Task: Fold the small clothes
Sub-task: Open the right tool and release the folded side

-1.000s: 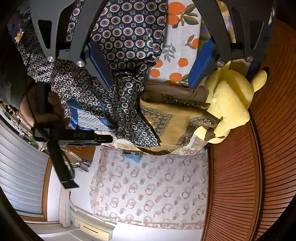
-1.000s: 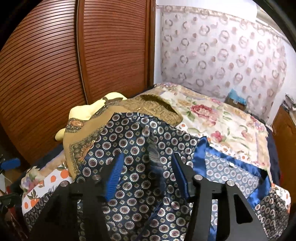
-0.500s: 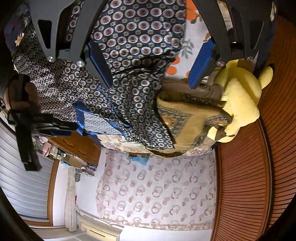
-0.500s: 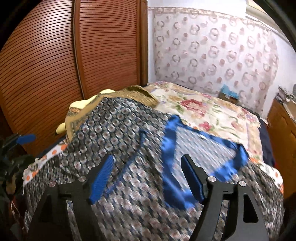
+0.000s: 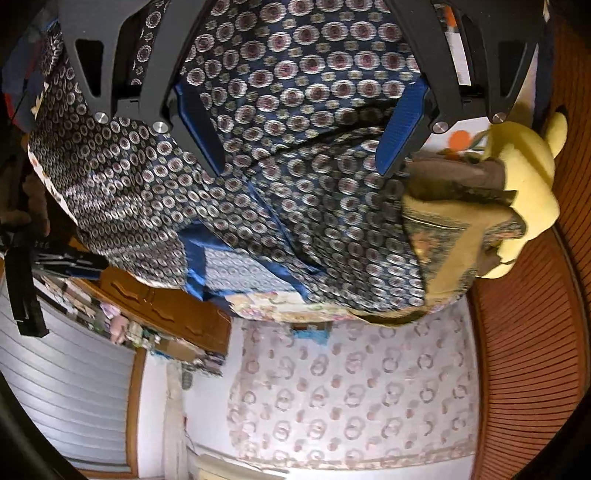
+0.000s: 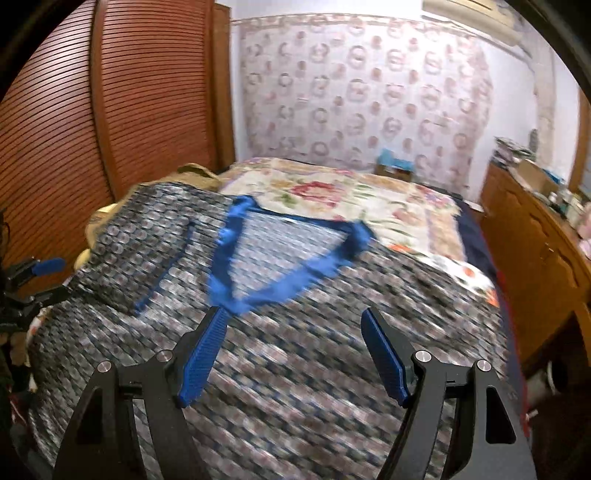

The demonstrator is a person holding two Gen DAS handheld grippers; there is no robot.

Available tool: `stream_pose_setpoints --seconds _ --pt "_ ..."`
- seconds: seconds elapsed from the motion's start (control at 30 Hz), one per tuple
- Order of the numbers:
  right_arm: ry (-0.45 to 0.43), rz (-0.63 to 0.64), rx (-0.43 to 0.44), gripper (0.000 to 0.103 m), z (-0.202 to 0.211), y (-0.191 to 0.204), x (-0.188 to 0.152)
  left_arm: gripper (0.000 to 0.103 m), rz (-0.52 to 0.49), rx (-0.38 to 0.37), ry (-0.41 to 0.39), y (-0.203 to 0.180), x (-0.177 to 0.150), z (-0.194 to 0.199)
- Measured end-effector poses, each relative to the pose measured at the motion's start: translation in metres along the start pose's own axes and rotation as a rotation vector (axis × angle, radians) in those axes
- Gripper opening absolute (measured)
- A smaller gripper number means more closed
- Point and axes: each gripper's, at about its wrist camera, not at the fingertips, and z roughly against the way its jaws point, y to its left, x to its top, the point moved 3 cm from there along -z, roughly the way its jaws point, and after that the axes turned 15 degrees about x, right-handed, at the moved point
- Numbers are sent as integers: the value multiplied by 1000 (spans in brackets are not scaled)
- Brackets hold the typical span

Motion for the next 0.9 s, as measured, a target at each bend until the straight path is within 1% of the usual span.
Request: stream_pose_setpoints --seconds 0.17,0.2,0.27,0.3,0.33,0.47,0.53,0.57,0.73,0.9 --pt "18 -79 -73 77 32 -42 -34 84 -57 -42 54 -23 -4 -14" --pt "22 -92 -83 77 35 -48 -37 84 -62 -55 65 -27 -4 -17" --pt "28 -120 -130 77 47 -67 -51 84 -80 -76 93 -35 -4 -24" --pt "31 -137 -145 77 51 -74 -54 84 -90 -82 100 -39 -4 -27" --pt "34 -156 -158 77 49 -79 -48 84 -105 -85 110 -44 -3 -31" --pt "37 -232 -211 77 59 -109 -58 84 -165 -89 128 -65 0 -42" --pt "36 -272 -218 76 60 -120 -60 84 -183 -93 134 -71 2 -46" --pt "39 -289 -219 73 60 -124 -62 84 -192 -94 139 -75 3 -48" --pt "34 -352 -209 71 55 -138 -63 84 -215 -93 164 -84 4 -58" --pt "33 -374 -203 69 57 -147 -62 86 -246 -89 196 -93 -2 -68"
